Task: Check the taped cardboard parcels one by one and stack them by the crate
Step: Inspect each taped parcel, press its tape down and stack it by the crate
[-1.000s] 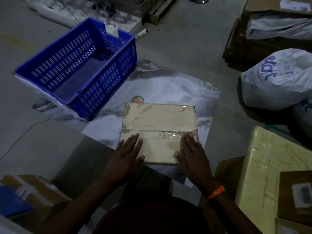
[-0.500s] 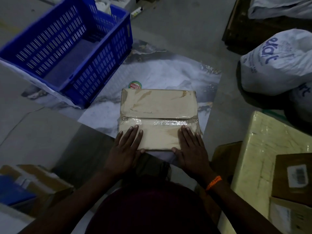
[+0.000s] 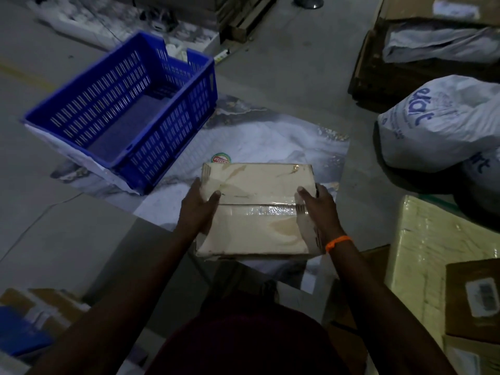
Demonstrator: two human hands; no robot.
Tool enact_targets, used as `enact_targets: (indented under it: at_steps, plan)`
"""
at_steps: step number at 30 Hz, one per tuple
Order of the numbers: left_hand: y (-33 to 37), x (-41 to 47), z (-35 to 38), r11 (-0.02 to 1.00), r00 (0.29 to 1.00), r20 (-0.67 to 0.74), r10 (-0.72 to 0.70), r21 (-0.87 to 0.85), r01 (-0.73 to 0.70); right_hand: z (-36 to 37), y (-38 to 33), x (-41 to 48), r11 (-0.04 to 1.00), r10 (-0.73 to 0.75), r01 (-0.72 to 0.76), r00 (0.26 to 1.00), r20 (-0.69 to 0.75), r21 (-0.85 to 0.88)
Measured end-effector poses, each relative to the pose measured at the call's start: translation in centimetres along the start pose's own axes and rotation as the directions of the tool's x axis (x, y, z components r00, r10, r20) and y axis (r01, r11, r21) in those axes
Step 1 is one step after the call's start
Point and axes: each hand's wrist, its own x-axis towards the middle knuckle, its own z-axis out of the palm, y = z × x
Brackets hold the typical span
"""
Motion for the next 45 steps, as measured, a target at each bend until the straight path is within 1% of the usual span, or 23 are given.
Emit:
enact_targets:
  at_steps: [1, 2, 4, 7, 9, 13, 15, 19, 24, 28, 30, 31, 32, 33, 34, 35, 36, 37, 38, 39, 40, 42, 45]
  plan:
    - [0.7, 0.6, -0.3, 0.994, 0.998, 0.036, -0.054, -0.094, 0.057, 0.0, -0.3, 0.5, 0.998, 0.019, -0.021, 0.999, 0.026, 0.066]
    - [1.4, 1.0, -0.6, 0.982, 0.995, 0.048, -0.082, -0.167, 0.089, -0.1, -0.7, 0.8, 0.995, 0.007, -0.01, 0.999, 0.031, 0.095]
    - [1.8, 1.8, -1.0, 0.962, 0.995, 0.025, -0.096, -0.253, 0.099, -0.4, -1.9, 0.9, 0.993, -0.019, 0.016, 0.999, 0.026, 0.116]
    - [3.3, 1.9, -1.2, 0.921, 0.998, -0.018, -0.063, -0.387, 0.051, -1.3, -3.2, 1.1, 0.985, -0.084, 0.083, 0.996, -0.003, 0.152]
    - [4.2, 1.8, -1.1, 0.874, 0.997, -0.055, -0.058, -0.485, 0.024, -2.0, -3.9, 1.2, 0.964, -0.122, 0.131, 0.991, -0.051, 0.23]
    - [4.7, 1.2, -1.5, 0.792, 0.994, -0.103, -0.043, -0.609, -0.029, -3.2, -5.3, 0.1, 0.906, -0.121, 0.168, 0.982, -0.143, 0.39]
    - [4.0, 1.1, -1.7, 0.767, 0.992, -0.12, -0.042, -0.64, -0.046, -3.5, -5.1, -0.8, 0.885, -0.128, 0.176, 0.982, -0.137, 0.431]
    - [2.3, -0.6, -1.6, 0.799, 0.985, -0.156, -0.074, -0.6, -0.035, -3.3, -2.8, -3.2, 0.875, -0.114, 0.161, 0.985, -0.128, 0.457]
    - [0.7, -4.4, -0.5, 0.831, 0.974, -0.197, -0.11, -0.557, -0.018, -2.7, 0.0, -6.5, 0.885, -0.082, 0.154, 0.981, -0.178, 0.439]
    - [0.2, -6.1, -0.2, 0.873, 0.977, -0.194, -0.089, -0.487, -0.017, -2.7, 0.9, -7.8, 0.931, -0.089, 0.144, 0.981, -0.175, 0.336]
    - [0.4, -5.9, -0.3, 0.898, 0.975, -0.214, -0.058, -0.439, -0.042, -2.8, 0.7, -7.8, 0.943, -0.137, 0.183, 0.975, -0.174, 0.279]
    - [0.5, -5.6, -0.5, 0.924, 0.966, -0.258, -0.009, -0.371, -0.09, -2.8, 0.3, -7.6, 0.954, -0.182, 0.221, 0.964, -0.195, 0.204]
    - [0.9, -5.2, -0.7, 0.948, 0.944, -0.317, 0.089, -0.263, -0.177, -2.6, -0.2, -7.4, 0.956, -0.251, 0.277, 0.942, -0.224, 0.095]
    - [1.3, -4.7, -0.8, 0.95, 0.91, -0.349, 0.224, -0.13, -0.284, -2.3, -0.7, -7.0, 0.935, -0.347, 0.353, 0.907, -0.238, -0.019]
    - [1.9, -4.1, -0.8, 0.918, 0.864, -0.337, 0.375, 0.003, -0.397, -1.9, -1.5, -6.7, 0.887, -0.463, 0.448, 0.859, -0.22, -0.116]
    - [2.8, -3.5, -0.8, 0.86, 0.816, -0.272, 0.51, 0.132, -0.493, -1.2, -2.4, -6.3, 0.818, -0.57, 0.537, 0.805, -0.166, -0.206]
    - [3.6, -2.8, -0.6, 0.788, 0.776, -0.169, 0.607, 0.253, -0.561, -0.5, -3.5, -5.9, 0.74, -0.651, 0.605, 0.754, -0.085, -0.295]
    - [4.6, -2.1, -0.2, 0.719, 0.756, -0.051, 0.653, 0.353, -0.598, 0.4, -4.4, -5.4, 0.663, -0.694, 0.648, 0.72, 0.015, -0.375]
    - [5.3, -1.3, 0.3, 0.673, 0.758, 0.06, 0.65, 0.419, -0.61, 1.4, -5.3, -4.9, 0.59, -0.707, 0.674, 0.697, 0.12, -0.444]
    - [6.1, -0.6, 0.8, 0.645, 0.772, 0.148, 0.618, 0.467, -0.605, 2.2, -6.2, -4.5, 0.524, -0.697, 0.686, 0.686, 0.208, -0.505]
    - [6.6, 0.0, 1.2, 0.619, 0.784, 0.213, 0.583, 0.508, -0.599, 2.9, -6.9, -4.2, 0.473, -0.675, 0.685, 0.686, 0.272, -0.554]
    - [6.9, 1.0, 1.7, 0.557, 0.791, 0.281, 0.544, 0.585, -0.59, 3.5, -7.6, -3.4, 0.426, -0.633, 0.673, 0.699, 0.333, -0.605]
    - [6.4, 1.4, 1.9, 0.509, 0.79, 0.31, 0.528, 0.629, -0.588, 3.5, -7.3, -3.2, 0.381, -0.631, 0.67, 0.692, 0.35, -0.637]
